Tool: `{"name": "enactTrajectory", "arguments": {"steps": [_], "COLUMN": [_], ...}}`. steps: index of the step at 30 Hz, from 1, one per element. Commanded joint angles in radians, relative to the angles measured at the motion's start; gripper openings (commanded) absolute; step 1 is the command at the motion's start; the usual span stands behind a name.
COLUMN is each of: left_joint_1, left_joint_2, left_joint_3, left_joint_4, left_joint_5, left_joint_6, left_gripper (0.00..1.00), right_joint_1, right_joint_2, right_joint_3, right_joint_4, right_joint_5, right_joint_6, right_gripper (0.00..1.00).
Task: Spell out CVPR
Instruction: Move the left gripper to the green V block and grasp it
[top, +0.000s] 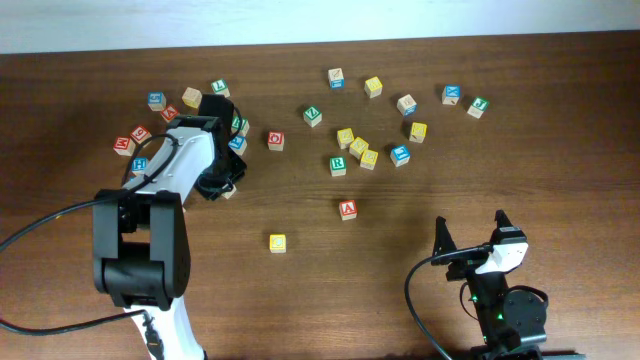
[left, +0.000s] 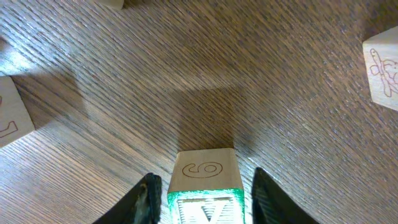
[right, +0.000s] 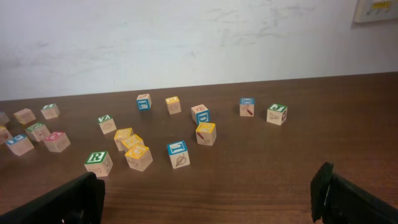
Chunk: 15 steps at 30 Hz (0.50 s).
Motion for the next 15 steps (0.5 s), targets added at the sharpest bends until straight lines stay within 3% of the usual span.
{"name": "enactTrajectory", "arguments": {"steps": [1, 2, 8, 13, 15], "left_joint_1": [0.004, 0.004, 0.004, 0.004, 0.004], "left_joint_2": [0.008, 0.009, 0.010, 0.009, 0.009], "left_joint_3": [-0.005, -0.005, -0.005, -0.005, -0.004], "left_joint_4": [-0.002, -0.004, -0.009, -0.019, -0.019], "left_joint_5": [-0.004, -0.004, -0.004, -0.004, -0.003], "left_joint_6": [0.008, 0.008, 0.008, 0.008, 0.008], "left_gripper": [0.33, 0.39, 0.34, 0.19, 0.20], "right_joint_1": [-0.007, -0.007, -0.007, -0.007, -0.007], "right_joint_2": [-0.005, -0.005, -0.005, -0.005, -0.005], "right_joint_3": [-0.005, -0.005, -0.005, -0.005, -0.005], "right_joint_4": [-0.007, -0.007, -0.007, -0.007, -0.007], "right_joint_5": [0.008, 0.008, 0.008, 0.008, 0.008], "right_joint_6": [0.006, 0.006, 0.006, 0.006, 0.006], "right_gripper": [0.98, 0.98, 0.98, 0.98, 0.98]}}
